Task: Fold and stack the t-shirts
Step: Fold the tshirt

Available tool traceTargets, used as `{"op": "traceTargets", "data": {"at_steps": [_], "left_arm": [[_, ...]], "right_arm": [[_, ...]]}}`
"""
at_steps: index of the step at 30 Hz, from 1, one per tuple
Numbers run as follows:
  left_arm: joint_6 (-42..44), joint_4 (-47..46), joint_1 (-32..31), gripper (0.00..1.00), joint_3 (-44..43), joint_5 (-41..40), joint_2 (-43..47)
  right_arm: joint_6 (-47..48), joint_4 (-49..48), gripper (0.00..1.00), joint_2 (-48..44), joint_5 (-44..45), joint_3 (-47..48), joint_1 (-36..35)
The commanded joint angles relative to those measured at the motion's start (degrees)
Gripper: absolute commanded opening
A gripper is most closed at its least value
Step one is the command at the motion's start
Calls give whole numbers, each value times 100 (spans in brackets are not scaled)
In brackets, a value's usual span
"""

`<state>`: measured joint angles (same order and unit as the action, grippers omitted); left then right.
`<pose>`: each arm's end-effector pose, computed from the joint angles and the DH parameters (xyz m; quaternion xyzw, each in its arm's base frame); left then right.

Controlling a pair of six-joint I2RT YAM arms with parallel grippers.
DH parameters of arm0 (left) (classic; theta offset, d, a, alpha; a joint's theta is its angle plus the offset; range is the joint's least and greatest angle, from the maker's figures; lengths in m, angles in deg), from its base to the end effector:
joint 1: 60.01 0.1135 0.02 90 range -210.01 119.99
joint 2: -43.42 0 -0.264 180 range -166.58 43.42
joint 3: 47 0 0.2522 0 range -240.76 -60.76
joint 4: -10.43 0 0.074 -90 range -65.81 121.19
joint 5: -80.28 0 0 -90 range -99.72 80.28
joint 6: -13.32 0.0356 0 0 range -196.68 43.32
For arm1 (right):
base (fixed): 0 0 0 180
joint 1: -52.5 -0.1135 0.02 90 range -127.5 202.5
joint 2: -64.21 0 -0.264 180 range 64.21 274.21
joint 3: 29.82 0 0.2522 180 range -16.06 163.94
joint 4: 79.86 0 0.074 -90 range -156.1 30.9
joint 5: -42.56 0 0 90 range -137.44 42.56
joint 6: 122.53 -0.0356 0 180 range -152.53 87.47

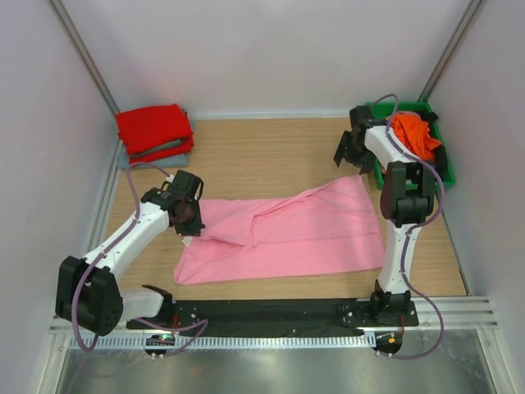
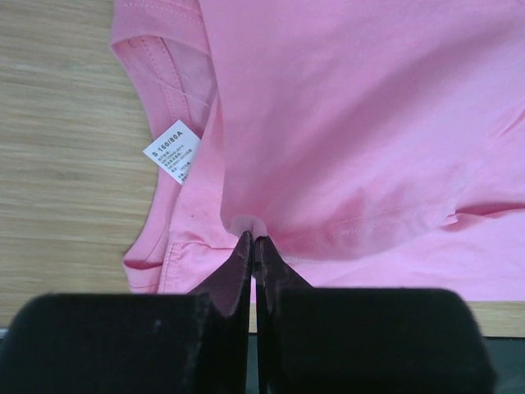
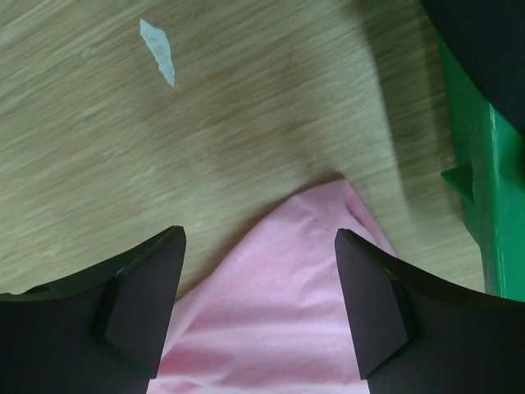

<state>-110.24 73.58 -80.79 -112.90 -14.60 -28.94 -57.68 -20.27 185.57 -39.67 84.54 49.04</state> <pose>0.2149 -0.0783 0.2341 -0.1169 0.9764 -0.0435 0.1765 0.4506 0.0224 0.2079 0.1973 0.9569 -0.0143 0.2125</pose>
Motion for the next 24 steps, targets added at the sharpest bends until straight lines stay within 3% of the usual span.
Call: {"op": "traceTargets", "data": {"at_steps": [1,11,22,24], "left_arm": [[183,-280,-6,0,-24,119,73],[297,-386,-6,0,-16,84,-15],[324,-386,-6,0,-33,58,-59],[324,-386,-6,0,-42,49,-68]], "right_arm": [[71,321,79,238,470,696,-49],[89,234,66,625,814,654,-58],[89,-21,45,766,919,294,-93],[115,-47,35,758,928,233,-84]]}}
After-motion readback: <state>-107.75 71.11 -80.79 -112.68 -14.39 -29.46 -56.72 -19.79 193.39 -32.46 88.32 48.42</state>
